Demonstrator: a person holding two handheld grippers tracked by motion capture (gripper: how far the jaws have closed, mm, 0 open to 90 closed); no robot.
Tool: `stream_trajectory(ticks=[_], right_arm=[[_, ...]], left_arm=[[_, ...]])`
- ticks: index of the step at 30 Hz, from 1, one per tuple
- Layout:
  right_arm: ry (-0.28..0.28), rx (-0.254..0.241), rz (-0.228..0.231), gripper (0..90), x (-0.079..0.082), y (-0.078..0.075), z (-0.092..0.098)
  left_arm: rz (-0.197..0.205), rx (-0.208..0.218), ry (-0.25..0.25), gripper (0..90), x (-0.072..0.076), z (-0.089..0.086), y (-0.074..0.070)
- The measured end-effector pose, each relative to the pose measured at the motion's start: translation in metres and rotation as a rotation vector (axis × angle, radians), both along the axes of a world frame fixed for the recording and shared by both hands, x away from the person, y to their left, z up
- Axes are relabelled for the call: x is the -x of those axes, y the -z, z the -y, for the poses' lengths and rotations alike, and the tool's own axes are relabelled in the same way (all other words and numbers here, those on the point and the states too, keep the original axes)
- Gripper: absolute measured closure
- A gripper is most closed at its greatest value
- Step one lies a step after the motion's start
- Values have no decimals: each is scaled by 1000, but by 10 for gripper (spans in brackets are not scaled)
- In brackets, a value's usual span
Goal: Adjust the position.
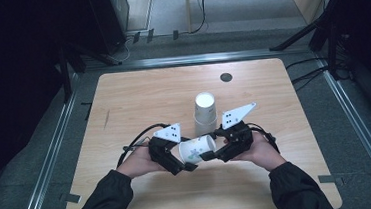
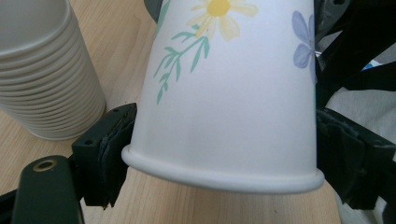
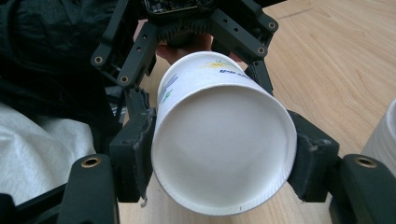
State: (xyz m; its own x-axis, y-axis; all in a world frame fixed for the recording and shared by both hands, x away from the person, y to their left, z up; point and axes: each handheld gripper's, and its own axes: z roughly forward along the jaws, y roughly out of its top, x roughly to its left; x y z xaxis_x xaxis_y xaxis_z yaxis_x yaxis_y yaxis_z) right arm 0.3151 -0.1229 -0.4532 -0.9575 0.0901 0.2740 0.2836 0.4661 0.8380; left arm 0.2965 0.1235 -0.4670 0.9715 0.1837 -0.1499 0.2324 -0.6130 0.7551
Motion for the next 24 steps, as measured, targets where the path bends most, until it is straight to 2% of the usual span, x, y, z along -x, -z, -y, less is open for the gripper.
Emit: stream_trajectory(ticks=[6, 10, 12, 15, 20, 24], right_arm=[[-6, -5, -8, 349, 0, 1, -1], [-8, -2, -11, 350, 0, 1, -1], [-11, 13, 3, 349, 2, 1, -3], [-15, 19, 15, 346, 3, 2, -5], [1, 5, 18, 271, 2, 2, -4], [16, 14, 17, 241, 1, 1, 0]], left_arm=[[19, -18, 3, 220, 1, -2, -1], [8, -20, 8, 237, 0, -3, -1], [-8, -27, 18, 249, -1, -4, 0], [-10, -28, 19, 261, -1, -4, 1], [-13, -22, 18, 271, -2, -7, -1], [-15, -28, 0, 271, -4, -14, -7]])
